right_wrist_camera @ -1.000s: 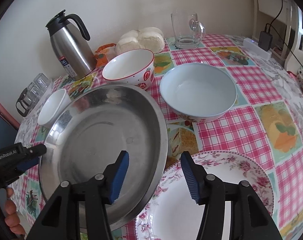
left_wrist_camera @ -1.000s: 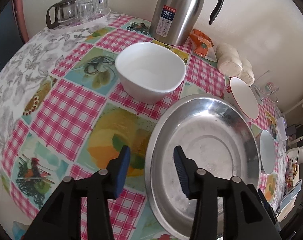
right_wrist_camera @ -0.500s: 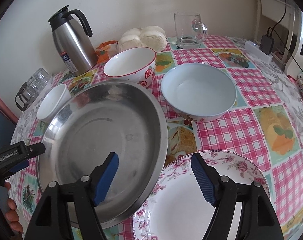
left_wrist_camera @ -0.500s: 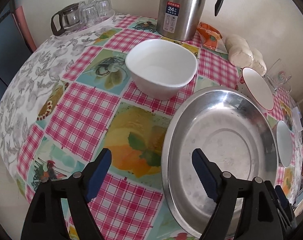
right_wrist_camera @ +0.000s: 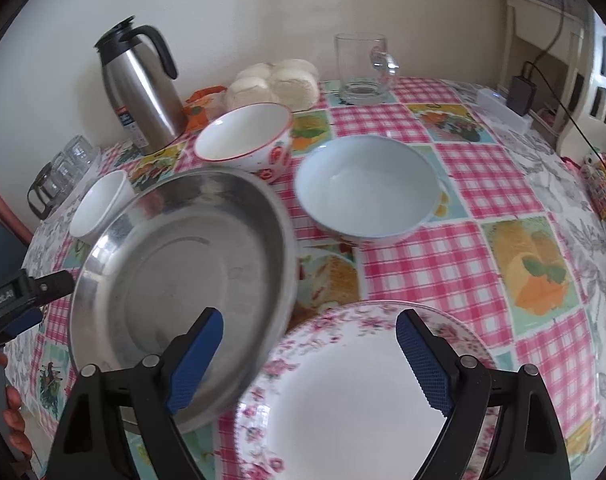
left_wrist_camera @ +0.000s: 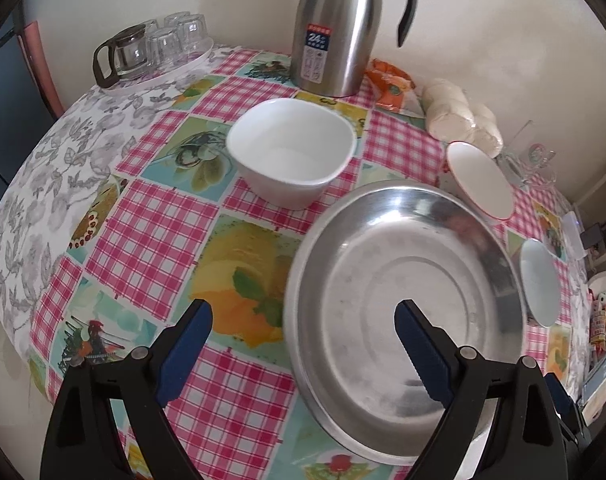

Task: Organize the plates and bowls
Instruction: 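Lower the steel basin onto the table and open both grippers, then close the right gripper on the floral plate rim while the left gripper grips it too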

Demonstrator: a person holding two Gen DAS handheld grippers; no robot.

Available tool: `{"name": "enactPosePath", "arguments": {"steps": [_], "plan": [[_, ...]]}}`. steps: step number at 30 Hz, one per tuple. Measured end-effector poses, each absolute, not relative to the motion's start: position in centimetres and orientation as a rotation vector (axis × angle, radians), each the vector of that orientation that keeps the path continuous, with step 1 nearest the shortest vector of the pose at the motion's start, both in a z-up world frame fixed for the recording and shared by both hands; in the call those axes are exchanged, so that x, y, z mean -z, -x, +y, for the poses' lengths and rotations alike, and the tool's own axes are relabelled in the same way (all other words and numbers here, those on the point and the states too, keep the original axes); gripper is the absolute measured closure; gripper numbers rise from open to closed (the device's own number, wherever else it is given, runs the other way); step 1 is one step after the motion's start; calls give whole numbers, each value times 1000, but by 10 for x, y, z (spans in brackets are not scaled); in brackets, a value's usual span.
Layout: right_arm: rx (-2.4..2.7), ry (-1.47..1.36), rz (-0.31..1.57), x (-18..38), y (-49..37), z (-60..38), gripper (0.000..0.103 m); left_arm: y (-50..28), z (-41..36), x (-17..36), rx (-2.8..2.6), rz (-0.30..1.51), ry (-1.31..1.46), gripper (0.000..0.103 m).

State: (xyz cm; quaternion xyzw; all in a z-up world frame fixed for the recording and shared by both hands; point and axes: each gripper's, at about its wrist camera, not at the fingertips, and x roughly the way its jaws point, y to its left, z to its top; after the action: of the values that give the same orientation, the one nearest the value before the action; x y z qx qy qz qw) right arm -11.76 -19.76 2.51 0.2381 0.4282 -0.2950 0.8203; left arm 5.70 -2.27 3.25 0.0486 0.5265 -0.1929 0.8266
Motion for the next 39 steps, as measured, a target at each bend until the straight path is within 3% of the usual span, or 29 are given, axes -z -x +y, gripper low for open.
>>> {"name": "enactPosePath", "arguments": {"steps": [22, 39], "plan": [[878, -733, 847, -33, 230, -278, 12, 40, -84, -62, 724, 1030, -169, 7], [911, -866, 1041, 13, 247, -292, 11, 106, -119, -21, 788, 1218, -300, 7]]}}
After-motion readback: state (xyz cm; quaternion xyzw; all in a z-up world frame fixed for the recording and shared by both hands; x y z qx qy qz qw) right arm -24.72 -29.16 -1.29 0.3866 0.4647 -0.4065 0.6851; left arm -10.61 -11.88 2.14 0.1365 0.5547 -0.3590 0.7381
